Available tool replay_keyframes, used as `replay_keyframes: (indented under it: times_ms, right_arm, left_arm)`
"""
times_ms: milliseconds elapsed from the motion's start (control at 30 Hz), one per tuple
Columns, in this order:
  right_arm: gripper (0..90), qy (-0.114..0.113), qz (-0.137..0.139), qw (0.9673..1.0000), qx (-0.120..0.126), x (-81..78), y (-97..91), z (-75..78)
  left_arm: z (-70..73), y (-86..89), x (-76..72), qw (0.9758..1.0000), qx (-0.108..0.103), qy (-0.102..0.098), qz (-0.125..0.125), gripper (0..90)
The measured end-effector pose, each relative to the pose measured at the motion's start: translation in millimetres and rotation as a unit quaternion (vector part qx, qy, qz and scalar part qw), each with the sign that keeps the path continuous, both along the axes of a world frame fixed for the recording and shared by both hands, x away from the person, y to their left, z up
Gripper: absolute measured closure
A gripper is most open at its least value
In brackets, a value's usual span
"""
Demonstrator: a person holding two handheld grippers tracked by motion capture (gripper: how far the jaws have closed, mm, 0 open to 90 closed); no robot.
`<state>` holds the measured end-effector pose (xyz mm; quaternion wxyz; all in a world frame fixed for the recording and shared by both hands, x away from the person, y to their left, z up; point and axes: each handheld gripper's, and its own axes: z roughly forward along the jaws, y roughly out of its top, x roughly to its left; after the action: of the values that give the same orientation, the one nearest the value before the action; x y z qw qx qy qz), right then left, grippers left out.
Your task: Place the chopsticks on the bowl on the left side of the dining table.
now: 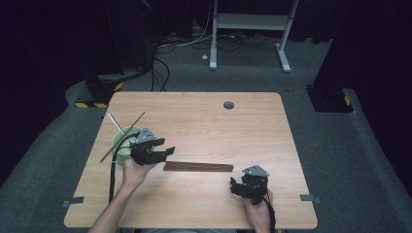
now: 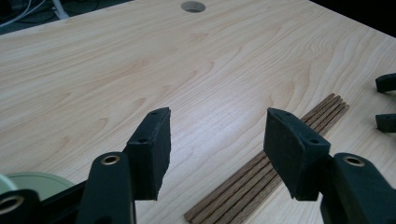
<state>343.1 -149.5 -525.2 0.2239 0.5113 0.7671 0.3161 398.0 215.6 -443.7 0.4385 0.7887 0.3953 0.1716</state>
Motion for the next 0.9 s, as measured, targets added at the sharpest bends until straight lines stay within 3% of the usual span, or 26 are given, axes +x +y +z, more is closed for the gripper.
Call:
replay_keyframes:
  times_ms: [367, 900]
  right_arm:
    - [17.1, 0.0, 0.0, 1.0, 0.0, 0.0, 0.0, 0.0]
    - [17.1, 0.0, 0.0, 1.0, 0.0, 0.0, 0.0, 0.0]
  left_arm:
    - [-6.0, -13.8, 0.4, 0.9998, 0.011, 0.004, -0.014, 41.2]
    - [-9.0, -23.0, -0.5, 0.9996, 0.005, 0.009, -0.027, 40.8]
